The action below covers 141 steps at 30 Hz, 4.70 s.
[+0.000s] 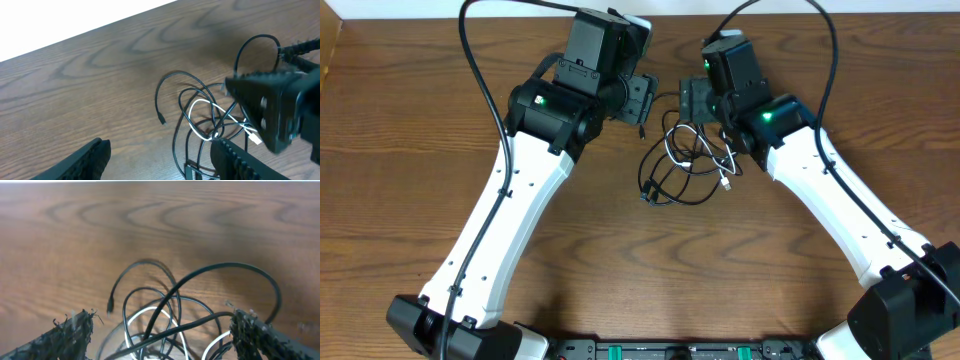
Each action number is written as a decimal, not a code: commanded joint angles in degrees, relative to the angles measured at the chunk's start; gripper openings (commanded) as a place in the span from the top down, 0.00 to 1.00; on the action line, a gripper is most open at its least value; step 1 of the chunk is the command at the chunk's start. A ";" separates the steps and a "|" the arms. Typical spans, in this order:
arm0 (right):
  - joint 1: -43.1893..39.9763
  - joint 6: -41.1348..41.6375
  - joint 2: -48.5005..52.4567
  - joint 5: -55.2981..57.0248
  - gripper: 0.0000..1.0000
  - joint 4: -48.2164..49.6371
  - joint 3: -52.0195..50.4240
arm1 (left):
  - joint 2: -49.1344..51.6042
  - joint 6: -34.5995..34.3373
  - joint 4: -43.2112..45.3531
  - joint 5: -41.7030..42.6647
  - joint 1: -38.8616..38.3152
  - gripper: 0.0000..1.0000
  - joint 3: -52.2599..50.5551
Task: Untangle cables
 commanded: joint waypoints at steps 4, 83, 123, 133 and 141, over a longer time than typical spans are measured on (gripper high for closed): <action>-0.13 15.34 3.80 3.85 0.20 3.32 0.07 | 0.33 -0.24 -0.17 0.52 0.02 0.31 -0.55; -2.97 23.47 15.32 4.70 0.90 12.02 0.04 | 0.33 -0.22 -1.46 0.52 0.02 0.31 -0.55; -1.68 -12.81 -18.99 2.12 0.99 10.19 25.40 | 0.35 -0.22 -1.66 0.52 0.02 0.31 -0.55; -1.64 -15.17 -18.99 0.63 0.99 9.46 36.46 | 1.49 -0.24 -1.66 0.55 0.02 0.31 -0.55; -1.64 -16.85 -18.97 1.46 0.99 9.16 38.75 | 1.49 -0.22 -1.51 0.52 0.02 0.31 -0.55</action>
